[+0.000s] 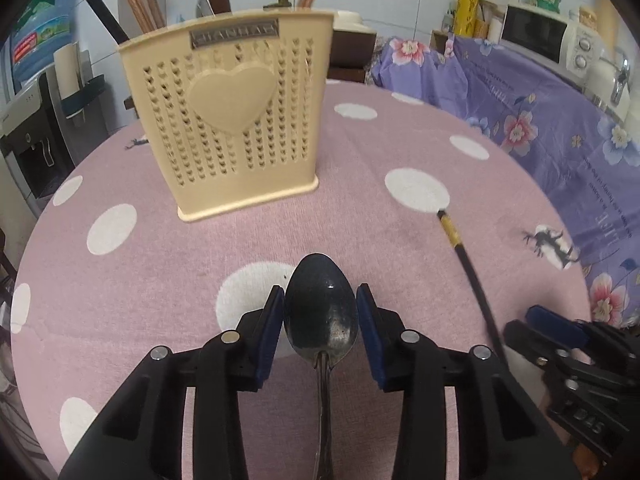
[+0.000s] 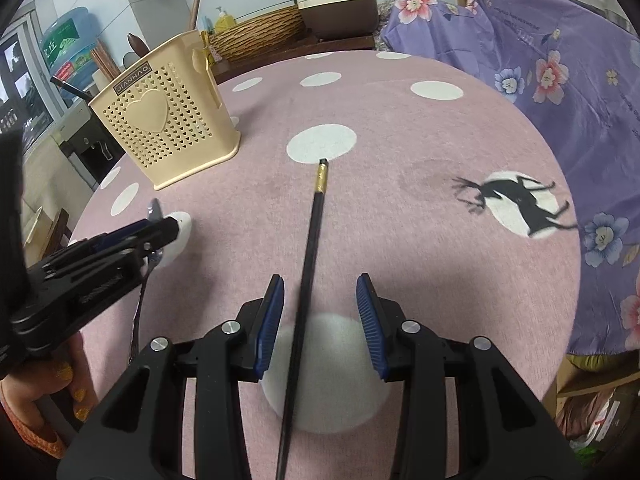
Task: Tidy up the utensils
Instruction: 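Grasp the steel spoon with the left tool while the right tool grasps the black chopstick, then lift both utensils and carry them up over the beige holder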
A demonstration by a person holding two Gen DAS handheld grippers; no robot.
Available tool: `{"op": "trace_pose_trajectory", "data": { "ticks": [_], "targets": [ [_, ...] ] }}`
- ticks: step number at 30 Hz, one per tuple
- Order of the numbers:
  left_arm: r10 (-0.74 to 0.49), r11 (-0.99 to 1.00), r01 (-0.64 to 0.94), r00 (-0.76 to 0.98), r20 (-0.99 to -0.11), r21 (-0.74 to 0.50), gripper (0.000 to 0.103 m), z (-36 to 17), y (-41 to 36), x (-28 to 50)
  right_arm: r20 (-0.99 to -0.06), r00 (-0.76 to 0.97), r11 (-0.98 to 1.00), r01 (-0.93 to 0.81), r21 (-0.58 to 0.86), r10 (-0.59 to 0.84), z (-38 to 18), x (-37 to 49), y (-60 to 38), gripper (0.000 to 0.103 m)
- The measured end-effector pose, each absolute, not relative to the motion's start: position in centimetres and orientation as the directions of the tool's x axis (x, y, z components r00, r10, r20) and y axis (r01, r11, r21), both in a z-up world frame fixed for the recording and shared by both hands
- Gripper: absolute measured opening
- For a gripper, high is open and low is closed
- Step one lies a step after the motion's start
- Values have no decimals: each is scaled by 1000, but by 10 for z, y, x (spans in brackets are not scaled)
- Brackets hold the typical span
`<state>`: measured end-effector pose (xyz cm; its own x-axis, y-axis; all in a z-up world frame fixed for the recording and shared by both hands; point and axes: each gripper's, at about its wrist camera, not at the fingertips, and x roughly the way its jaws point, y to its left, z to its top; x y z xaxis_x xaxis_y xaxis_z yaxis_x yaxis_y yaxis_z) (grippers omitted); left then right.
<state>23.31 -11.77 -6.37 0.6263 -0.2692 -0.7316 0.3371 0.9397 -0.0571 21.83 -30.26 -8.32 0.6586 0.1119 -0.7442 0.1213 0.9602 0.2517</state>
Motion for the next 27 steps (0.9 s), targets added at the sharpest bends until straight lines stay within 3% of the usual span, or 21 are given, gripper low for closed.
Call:
{"op": "trace_pose_trajectory", "data": {
  "ticks": [12, 23, 27],
  "targets": [
    [-328, 938, 329, 744, -583, -108, 37, 10, -88, 214, -814, 575, 976, 119, 180, 80, -86, 302, -300, 37],
    [-338, 936, 333, 748, -571, -118, 37, 7, -83, 217, -835, 546, 985, 168, 30, -67, -86, 330, -288, 10],
    [-338, 936, 331, 749, -569, -119, 37, 7, -83, 217, -829, 554, 986, 165, 17, -79, -86, 330, -286, 8]
  ]
}}
